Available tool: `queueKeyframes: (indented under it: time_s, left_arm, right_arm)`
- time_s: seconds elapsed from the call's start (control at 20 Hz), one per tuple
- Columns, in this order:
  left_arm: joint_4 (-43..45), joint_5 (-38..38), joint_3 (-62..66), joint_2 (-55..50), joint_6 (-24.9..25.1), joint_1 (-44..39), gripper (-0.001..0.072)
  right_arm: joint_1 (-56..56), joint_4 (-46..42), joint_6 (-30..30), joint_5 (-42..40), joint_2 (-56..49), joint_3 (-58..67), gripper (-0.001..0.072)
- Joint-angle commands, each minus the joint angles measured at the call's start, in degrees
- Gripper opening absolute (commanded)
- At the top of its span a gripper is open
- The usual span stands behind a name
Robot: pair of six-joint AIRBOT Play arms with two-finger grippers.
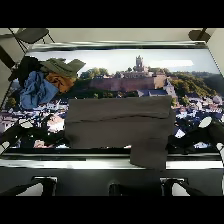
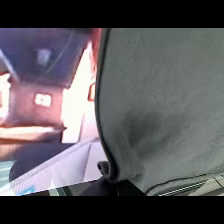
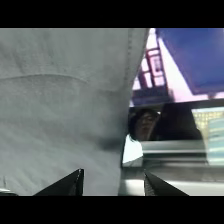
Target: Fold the shirts.
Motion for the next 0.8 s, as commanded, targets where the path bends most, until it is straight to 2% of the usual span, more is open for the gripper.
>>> queueKeyframes:
  time_s: [0.0, 0.1, 0.15, 0.25, 0.35, 0.55, 0.7, 0.75]
  left_arm:
    - [0.09, -0.07, 0.00, 0.00, 0.11, -0.04, 0.0037]
    - [0.09, -0.17, 0.00, 0.00, 0.11, -0.04, 0.0037]
    - [0.09, -0.20, 0.00, 0.00, 0.09, -0.04, 0.0037]
    - [0.46, -0.33, -0.02, -0.02, 0.09, -0.04, 0.0037]
    - [0.92, -0.90, 0.13, -0.02, 0.07, 0.00, 0.0036]
    - [0.02, -3.43, 5.70, 3.26, 0.87, -0.09, 0.0033]
    - [-0.90, -3.85, 13.92, 5.84, -3.52, -0.46, 0.0030]
    - [-0.76, -3.85, 17.18, 5.33, -3.63, -0.98, 0.0030]
  right_arm:
    - [0.02, 2.95, -1.27, -4.15, 0.52, -3.72, 0.0442]
    - [0.02, 2.99, -1.11, -7.48, 0.52, -5.60, 0.0424]
    - [0.02, 2.95, -0.11, -9.40, 0.52, -6.21, 0.0336]
    - [0.02, 3.02, 1.31, -11.65, 0.52, -6.34, 0.0049]
    - [0.02, 3.43, 0.55, -10.51, 0.74, -6.05, 0.0056]
    - [0.02, 4.68, -4.68, -7.76, 5.75, -1.18, 0.0052]
    - [0.09, 8.41, -4.22, -9.57, 8.44, 6.67, 0.0051]
    - [0.09, 10.03, -4.17, -10.45, 8.15, 9.49, 0.0050]
